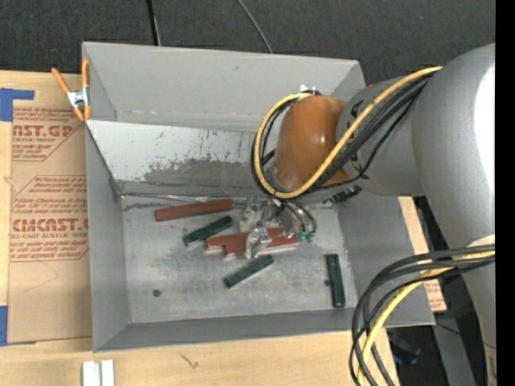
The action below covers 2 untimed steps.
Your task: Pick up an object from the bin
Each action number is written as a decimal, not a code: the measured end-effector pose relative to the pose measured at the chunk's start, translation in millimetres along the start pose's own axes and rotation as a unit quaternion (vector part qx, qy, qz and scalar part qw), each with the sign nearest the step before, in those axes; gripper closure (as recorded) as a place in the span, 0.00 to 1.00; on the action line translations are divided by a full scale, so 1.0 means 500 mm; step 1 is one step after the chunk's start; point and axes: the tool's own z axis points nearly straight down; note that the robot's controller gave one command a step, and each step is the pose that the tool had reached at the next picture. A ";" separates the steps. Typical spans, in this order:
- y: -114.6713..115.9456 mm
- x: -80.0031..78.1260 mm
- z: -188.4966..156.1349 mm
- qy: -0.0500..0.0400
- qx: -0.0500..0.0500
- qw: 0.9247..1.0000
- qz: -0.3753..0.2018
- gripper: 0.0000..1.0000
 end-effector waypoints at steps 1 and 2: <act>0.005 -0.013 -0.087 0.006 0.000 1.000 -0.007 1.00; 0.024 0.034 -0.317 0.002 0.001 1.000 -0.004 1.00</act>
Offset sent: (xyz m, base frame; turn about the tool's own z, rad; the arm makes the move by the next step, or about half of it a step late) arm -0.0198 0.0092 0.1591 -0.0074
